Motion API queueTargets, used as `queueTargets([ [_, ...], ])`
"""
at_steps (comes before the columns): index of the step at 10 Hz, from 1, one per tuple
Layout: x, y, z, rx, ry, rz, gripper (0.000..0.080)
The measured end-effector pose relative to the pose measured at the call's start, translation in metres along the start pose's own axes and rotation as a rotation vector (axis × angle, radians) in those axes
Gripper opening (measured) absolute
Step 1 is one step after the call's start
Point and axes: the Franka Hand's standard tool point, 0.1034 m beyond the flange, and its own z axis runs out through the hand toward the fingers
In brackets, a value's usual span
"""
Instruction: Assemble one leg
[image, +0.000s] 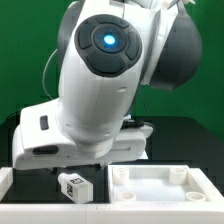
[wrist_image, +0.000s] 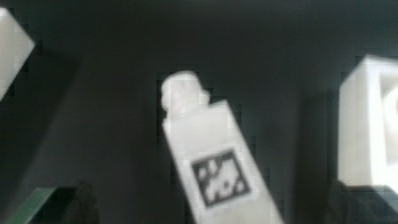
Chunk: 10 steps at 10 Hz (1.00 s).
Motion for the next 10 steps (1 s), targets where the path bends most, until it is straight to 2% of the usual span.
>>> queueTargets([
  [2, -0.001, 0.0, 0.003, 0.003, -0.01, 0.005, 0.0649],
  [3, -0.007, -0.003, 0.013, 0.02, -0.082, 0.019, 0.0649],
  [5, -0.003, -0.006, 0.01, 0.013, -0.082, 0.051, 0.0649],
  [8, -0.005, -0.005, 0.015, 0.015, -0.075, 0.049, 0.0649],
  [10, -0.004, 0.001, 0.034, 0.029, -0.106, 0.071, 0.0649],
])
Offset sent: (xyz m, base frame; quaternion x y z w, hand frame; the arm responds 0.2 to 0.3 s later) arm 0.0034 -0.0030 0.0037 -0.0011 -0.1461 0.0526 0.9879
